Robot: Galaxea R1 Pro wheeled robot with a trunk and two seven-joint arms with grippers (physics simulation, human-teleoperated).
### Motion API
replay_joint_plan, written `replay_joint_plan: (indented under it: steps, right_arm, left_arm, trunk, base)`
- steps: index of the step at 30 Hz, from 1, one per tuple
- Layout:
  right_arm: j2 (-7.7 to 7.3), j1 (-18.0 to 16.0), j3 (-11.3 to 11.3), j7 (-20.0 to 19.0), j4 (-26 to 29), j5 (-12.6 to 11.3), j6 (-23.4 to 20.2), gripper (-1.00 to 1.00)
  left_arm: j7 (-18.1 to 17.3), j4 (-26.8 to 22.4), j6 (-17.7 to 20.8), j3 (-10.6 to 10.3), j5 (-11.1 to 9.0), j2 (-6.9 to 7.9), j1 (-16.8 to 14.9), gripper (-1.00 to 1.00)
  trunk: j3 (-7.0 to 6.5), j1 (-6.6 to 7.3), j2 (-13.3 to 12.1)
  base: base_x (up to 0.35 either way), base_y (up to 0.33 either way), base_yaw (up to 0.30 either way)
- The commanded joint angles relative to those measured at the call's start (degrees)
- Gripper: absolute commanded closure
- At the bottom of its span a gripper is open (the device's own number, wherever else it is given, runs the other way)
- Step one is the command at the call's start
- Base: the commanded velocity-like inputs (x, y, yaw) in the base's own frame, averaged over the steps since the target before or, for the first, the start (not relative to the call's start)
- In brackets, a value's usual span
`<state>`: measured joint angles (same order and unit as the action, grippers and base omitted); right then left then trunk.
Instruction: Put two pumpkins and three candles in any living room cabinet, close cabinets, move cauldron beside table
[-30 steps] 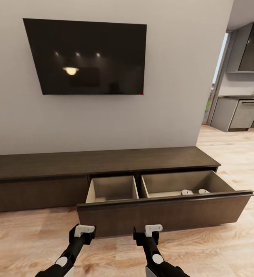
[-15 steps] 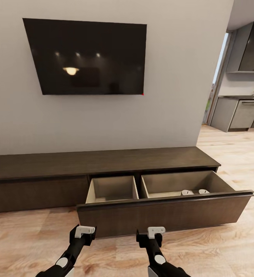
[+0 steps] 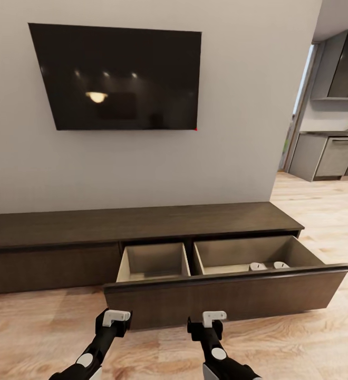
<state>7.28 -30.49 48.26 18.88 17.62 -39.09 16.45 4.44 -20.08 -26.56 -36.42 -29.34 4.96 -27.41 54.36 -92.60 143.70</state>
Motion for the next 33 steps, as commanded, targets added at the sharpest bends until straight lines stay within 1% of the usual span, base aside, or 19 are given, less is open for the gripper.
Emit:
replay_joint_plan:
  steps: [1, 19, 27, 33]
  right_arm:
    - [0.03, -0.10, 0.50, 0.28, -0.02, -0.53, 0.23, -1.00]
    - [0.19, -0.44, 0.51, 0.28, -0.07, -0.54, 0.16, -1.00]
    - [0.19, -0.45, 0.51, 0.28, -0.08, -0.53, 0.16, -1.00]
    - [0.20, -0.45, 0.52, 0.28, -0.09, -0.54, 0.16, -1.00]
  left_arm:
    - [0.45, -0.04, -0.16, -0.47, -0.16, 0.05, -0.06, -1.00]
    - [0.44, -0.04, -0.16, -0.49, -0.10, 0.05, -0.07, -1.00]
    - [0.41, -0.12, -0.17, -0.55, -0.10, 0.05, -0.04, -1.00]
    - [0.34, -0.13, -0.16, -0.57, -0.10, 0.05, -0.05, -1.00]
  trunk:
    - [0.06, 0.00, 0.02]
    - [0.06, 0.00, 0.02]
    - [0.06, 0.00, 0.02]
    - [0.06, 0.00, 0.02]
  base:
    - [0.050, 0.000, 0.000]
    - [0.096, 0.000, 0.000]
    - [0.041, 0.000, 0.000]
    - [0.149, 0.000, 0.000]
